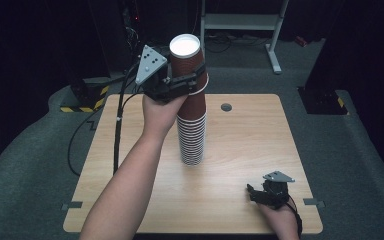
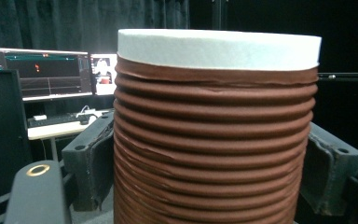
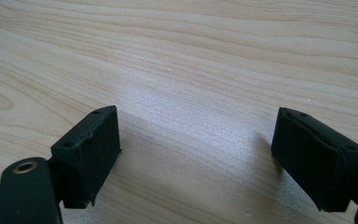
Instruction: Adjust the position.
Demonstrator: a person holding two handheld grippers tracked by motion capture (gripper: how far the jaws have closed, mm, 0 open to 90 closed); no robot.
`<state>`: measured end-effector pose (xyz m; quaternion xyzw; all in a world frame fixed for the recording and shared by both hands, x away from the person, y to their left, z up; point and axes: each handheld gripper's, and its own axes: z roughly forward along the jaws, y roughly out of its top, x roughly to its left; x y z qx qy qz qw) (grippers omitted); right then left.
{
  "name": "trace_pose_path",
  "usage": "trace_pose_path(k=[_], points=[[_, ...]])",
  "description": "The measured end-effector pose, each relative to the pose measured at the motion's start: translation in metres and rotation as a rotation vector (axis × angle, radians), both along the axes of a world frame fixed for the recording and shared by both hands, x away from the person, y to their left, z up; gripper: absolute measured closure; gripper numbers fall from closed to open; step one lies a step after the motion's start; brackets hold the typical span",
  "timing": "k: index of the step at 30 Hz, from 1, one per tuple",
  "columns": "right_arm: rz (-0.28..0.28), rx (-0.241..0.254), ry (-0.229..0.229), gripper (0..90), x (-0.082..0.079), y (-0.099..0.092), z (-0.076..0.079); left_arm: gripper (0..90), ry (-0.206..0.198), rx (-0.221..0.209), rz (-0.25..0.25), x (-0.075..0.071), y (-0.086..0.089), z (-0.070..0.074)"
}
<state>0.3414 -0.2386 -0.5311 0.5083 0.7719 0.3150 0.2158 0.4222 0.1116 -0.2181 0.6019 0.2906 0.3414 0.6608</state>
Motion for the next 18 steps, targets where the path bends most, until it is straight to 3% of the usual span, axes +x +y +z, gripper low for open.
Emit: trace_pose_path(k=[18], points=[[0.0, -0.001, -0.001, 15.1, 0.0, 0.0, 0.0, 19.2, -0.035, -0.017, 0.005, -0.014, 0.007, 0.01]])
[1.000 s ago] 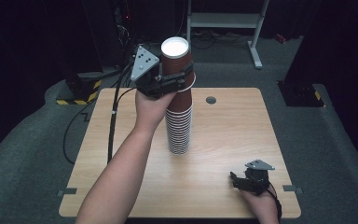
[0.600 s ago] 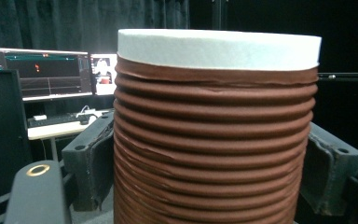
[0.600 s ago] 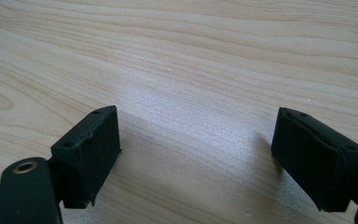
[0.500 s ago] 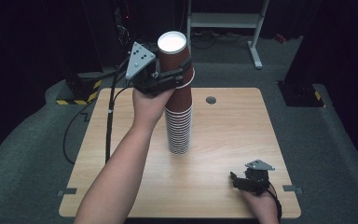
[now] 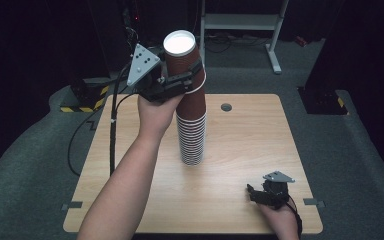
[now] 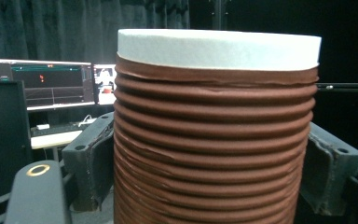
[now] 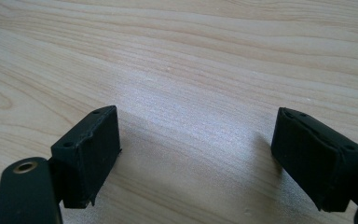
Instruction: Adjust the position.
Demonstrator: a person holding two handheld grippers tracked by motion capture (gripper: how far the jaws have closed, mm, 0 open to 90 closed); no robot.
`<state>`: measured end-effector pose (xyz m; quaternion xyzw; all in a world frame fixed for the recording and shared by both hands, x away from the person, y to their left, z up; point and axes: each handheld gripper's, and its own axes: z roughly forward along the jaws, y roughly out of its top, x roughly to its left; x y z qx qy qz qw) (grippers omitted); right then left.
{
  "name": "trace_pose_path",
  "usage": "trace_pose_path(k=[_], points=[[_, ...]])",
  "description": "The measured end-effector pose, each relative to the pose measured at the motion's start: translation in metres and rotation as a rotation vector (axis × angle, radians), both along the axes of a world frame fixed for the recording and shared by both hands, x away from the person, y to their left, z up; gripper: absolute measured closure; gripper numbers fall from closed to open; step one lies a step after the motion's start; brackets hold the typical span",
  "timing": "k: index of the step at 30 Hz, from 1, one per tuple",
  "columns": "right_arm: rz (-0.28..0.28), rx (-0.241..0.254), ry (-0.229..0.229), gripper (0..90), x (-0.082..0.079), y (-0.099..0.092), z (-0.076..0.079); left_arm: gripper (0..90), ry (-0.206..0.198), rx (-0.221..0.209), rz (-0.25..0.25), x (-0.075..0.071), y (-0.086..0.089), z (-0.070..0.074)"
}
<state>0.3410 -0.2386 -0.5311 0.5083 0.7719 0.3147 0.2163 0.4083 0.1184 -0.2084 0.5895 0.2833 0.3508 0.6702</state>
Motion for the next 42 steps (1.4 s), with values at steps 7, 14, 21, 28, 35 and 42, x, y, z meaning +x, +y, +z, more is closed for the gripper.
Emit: trace_pose_path(k=[7, 14, 21, 28, 35, 42], points=[[0.0, 0.001, 0.001, 15.1, 0.0, 0.0, 0.0, 19.1, 0.003, -0.012, -0.002, -0.01, 0.002, -0.005], [-0.001, -0.001, -0.001, 15.4, 0.0, 0.0, 0.0, 19.1, 0.006, -0.02, 0.009, -0.017, 0.011, -0.008], [0.001, 0.0, -0.002, 16.1, 0.0, 0.0, 0.0, 19.1, 0.004, -0.02, 0.006, -0.028, 0.016, -0.013], [0.004, 0.001, -0.006, 18.4, -0.001, 0.0, 0.0, 19.1, 0.004, -0.012, -0.004, -0.039, 0.017, -0.016], [0.002, 0.004, -0.008, 19.5, -0.001, 0.0, 0.0, 19.1, 0.014, 0.0, -0.004, -0.048, 0.018, -0.024], [0.001, 0.004, -0.009, 20.0, -0.001, 0.0, 0.0, 19.1, 0.009, -0.009, -0.011, -0.052, 0.021, -0.028]])
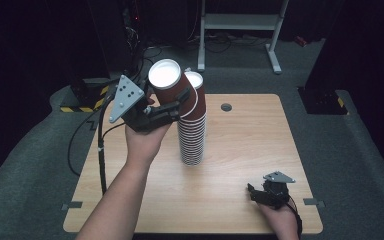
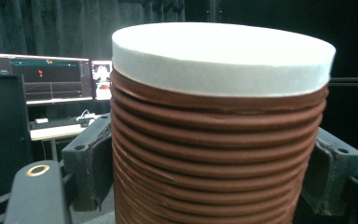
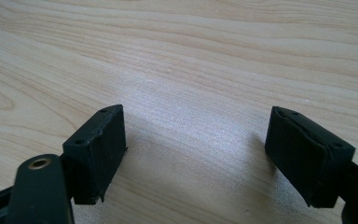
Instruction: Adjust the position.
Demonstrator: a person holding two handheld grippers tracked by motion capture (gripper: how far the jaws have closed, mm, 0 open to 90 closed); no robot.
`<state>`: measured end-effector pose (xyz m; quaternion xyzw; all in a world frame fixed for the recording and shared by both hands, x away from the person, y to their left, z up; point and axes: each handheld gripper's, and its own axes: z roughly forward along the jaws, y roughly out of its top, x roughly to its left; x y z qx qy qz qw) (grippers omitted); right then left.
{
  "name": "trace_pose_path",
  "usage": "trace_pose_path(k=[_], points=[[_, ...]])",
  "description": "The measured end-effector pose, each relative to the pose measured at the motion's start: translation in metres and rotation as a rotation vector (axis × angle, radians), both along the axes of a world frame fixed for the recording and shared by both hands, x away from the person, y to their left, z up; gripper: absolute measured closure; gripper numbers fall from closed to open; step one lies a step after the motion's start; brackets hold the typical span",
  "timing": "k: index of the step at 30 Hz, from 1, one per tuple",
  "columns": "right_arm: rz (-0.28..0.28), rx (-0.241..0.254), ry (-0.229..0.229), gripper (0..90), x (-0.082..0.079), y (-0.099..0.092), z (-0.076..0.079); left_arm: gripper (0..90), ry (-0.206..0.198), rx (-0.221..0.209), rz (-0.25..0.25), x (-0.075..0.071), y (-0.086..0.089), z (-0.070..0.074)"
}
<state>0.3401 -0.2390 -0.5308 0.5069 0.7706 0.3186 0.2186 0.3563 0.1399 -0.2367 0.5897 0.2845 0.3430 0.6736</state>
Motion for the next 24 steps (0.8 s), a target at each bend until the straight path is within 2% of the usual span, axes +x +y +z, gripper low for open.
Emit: trace_pose_path(k=[16, 24], points=[[-0.002, -0.001, -0.002, 20.3, 0.0, 0.0, 0.0, 19.1, -0.016, -0.002, -0.024, -0.021, 0.004, -0.005], [-0.005, 0.001, -0.001, 20.7, 0.0, 0.0, 0.0, 19.1, 0.0, 0.009, -0.041, -0.028, 0.002, -0.014]])
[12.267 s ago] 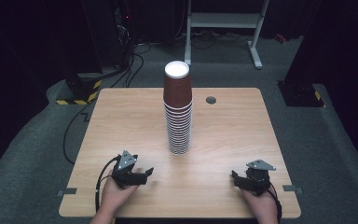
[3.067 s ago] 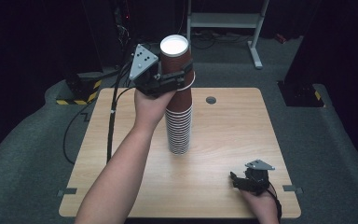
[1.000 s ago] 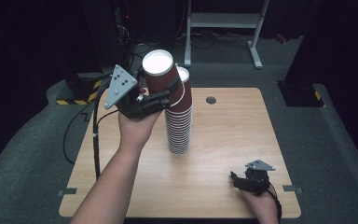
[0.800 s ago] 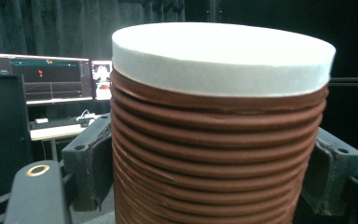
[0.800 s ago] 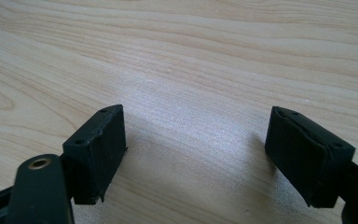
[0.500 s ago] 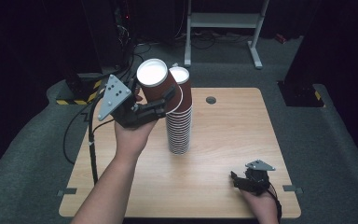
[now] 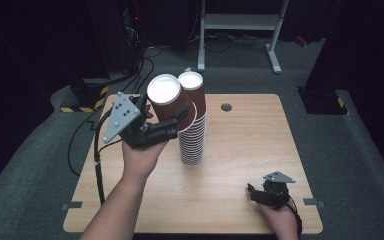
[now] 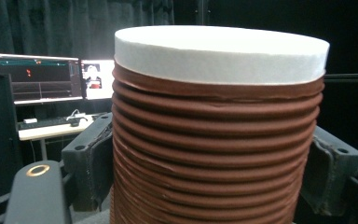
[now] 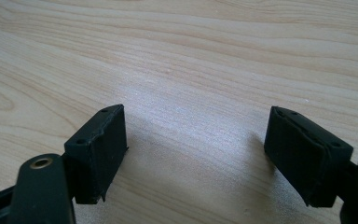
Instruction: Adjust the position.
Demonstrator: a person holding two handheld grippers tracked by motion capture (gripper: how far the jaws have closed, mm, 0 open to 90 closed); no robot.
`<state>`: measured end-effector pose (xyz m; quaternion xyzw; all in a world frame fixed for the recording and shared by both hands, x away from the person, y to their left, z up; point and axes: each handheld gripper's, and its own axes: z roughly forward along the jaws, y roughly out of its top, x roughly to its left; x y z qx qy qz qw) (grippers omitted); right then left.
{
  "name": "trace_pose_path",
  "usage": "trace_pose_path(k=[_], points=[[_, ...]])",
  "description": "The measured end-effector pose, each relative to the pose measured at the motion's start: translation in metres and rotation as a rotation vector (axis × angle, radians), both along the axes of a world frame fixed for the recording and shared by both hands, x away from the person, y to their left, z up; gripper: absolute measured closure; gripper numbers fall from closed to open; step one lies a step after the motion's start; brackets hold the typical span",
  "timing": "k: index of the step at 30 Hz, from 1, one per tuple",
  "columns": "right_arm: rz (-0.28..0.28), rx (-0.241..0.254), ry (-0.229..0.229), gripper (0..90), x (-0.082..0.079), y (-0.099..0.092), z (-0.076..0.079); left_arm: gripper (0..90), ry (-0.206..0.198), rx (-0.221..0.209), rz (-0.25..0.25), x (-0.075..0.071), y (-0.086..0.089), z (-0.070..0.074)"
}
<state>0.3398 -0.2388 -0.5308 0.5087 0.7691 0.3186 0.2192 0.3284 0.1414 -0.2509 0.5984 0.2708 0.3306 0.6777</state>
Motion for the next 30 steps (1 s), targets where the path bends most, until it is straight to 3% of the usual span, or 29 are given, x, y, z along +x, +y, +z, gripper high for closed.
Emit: trace_pose_path(k=[9, 22, 30], points=[[0.001, 0.001, -0.002, 21.5, 0.0, 0.0, 0.0, 19.1, 0.023, 0.0, -0.018, -0.002, -0.001, -0.013], [0.002, 0.0, -0.006, 23.3, -0.001, 0.0, 0.0, 19.1, 0.071, 0.016, -0.033, -0.003, -0.001, -0.046], [0.001, 0.003, -0.007, 25.2, -0.001, -0.001, 0.0, 19.1, 0.106, 0.059, -0.051, -0.006, -0.008, -0.07]])
